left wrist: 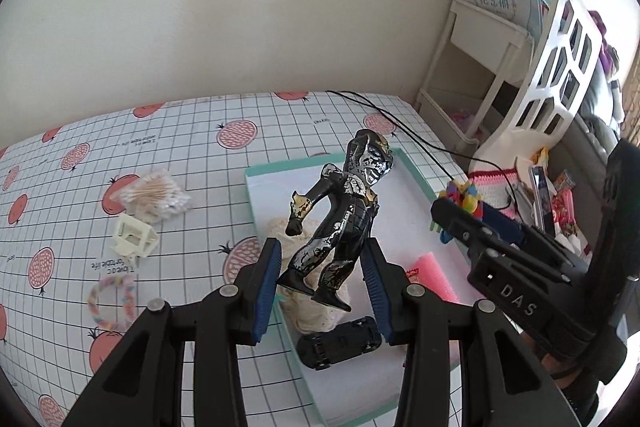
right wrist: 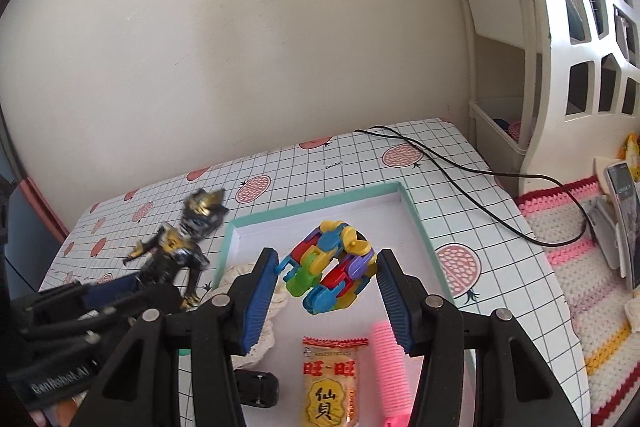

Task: Organize objects
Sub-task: 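Carry the figure over the tray with the left tool while the right carries the block toy, then open the left tool releasing the figure while the right tool drops the block toy in the tray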

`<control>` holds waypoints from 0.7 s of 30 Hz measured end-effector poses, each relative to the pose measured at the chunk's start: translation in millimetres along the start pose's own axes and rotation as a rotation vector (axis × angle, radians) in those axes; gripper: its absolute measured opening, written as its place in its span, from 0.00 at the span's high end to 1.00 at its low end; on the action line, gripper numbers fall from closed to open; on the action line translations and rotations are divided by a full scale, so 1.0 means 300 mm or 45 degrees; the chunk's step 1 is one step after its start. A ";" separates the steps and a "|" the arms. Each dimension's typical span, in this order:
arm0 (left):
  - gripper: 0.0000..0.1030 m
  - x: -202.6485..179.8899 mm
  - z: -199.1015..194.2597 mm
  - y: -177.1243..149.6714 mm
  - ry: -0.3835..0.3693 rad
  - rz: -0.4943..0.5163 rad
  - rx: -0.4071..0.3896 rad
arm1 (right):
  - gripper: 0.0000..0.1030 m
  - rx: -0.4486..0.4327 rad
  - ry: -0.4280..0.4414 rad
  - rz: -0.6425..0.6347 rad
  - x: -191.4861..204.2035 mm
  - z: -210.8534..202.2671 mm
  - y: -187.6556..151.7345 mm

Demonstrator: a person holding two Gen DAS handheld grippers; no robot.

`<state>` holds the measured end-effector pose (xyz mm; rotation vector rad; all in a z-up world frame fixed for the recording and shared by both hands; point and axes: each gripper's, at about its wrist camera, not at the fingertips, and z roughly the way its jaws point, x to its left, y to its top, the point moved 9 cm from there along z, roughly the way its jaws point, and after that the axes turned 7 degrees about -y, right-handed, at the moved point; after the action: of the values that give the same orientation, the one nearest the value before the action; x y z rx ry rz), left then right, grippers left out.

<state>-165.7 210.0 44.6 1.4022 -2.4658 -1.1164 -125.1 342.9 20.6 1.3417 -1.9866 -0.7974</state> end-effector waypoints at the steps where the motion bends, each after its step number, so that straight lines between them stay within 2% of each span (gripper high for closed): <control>1: 0.58 -0.014 0.015 -0.007 -0.001 0.010 0.011 | 0.48 0.004 0.001 0.001 -0.005 0.002 -0.001; 9: 0.58 -0.048 0.147 -0.091 0.035 -0.003 0.086 | 0.48 0.076 0.004 0.005 -0.014 0.056 -0.034; 21: 0.58 -0.076 0.258 -0.188 0.072 0.029 0.189 | 0.47 0.194 -0.056 0.001 -0.039 0.151 -0.107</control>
<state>-144.6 252.5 -41.4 1.4180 -2.5639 -0.8934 -137.4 350.7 -34.1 1.4202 -2.1182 -0.6922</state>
